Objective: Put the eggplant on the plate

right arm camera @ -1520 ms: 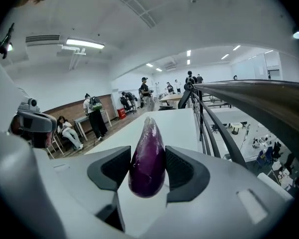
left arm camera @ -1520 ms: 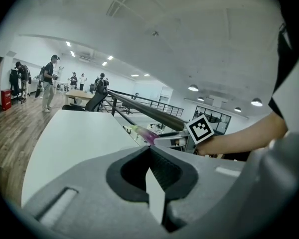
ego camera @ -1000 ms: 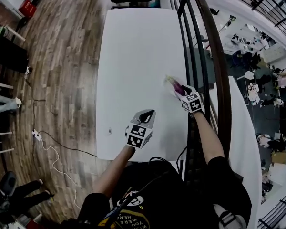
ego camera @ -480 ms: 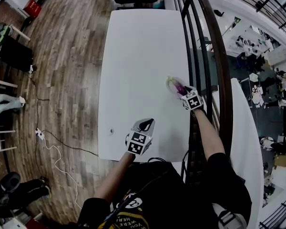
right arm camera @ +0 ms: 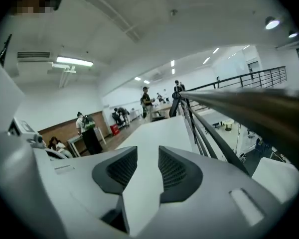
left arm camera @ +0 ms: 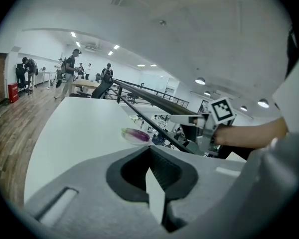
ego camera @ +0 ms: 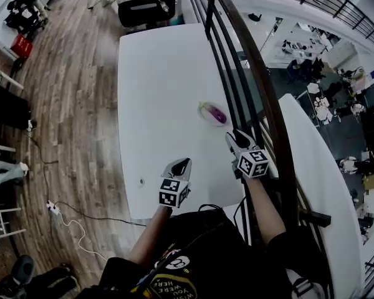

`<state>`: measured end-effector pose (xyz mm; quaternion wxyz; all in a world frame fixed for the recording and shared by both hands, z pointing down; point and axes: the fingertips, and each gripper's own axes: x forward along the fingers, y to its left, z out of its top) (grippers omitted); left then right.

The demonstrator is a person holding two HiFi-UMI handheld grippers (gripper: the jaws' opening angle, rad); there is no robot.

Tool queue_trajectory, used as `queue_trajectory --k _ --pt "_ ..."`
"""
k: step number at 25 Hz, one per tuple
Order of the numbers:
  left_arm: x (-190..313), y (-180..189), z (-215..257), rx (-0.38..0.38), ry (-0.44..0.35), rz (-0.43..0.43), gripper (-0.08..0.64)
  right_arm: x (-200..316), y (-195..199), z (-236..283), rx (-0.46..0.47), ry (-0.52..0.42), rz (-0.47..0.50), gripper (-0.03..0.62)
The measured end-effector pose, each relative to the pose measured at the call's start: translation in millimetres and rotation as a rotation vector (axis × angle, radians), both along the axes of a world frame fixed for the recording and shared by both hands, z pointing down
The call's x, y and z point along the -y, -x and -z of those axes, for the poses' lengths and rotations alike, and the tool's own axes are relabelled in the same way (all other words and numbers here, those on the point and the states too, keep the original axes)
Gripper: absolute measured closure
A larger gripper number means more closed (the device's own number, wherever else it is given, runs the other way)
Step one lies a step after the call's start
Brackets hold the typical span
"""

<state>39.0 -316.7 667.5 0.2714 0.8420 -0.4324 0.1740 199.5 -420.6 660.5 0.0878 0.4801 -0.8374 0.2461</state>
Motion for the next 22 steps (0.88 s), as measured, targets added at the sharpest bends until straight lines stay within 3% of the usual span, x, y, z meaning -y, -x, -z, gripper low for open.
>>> queue_trajectory --k 3,7,9,12,16,22 --pt "-4 0 23 -0.038 -0.037 0.001 0.555 -53 -1 45 0.042 -0.067 -0.083 0.509" --pt "-6 -7 73 -0.062 -0.204 -0.008 0.555 -109 -12 68 0.020 -0.104 -0.184 0.591" --pt "-19 -19 89 -0.064 -0.250 -0.050 0.555 -137 -17 78 -0.002 -0.124 -0.219 0.594" --pt "-52 -42 96 -0.098 -0.216 -0.116 0.555 -177 -24 81 0.003 -0.108 -0.258 0.594" --pt "-85 -60 93 -0.071 -0.209 -0.206 0.555 -207 -29 79 0.044 -0.077 -0.297 0.594" --pt "-82 -37 93 -0.074 -0.214 -0.159 0.555 -205 -15 88 0.021 -0.117 -0.268 0.594"
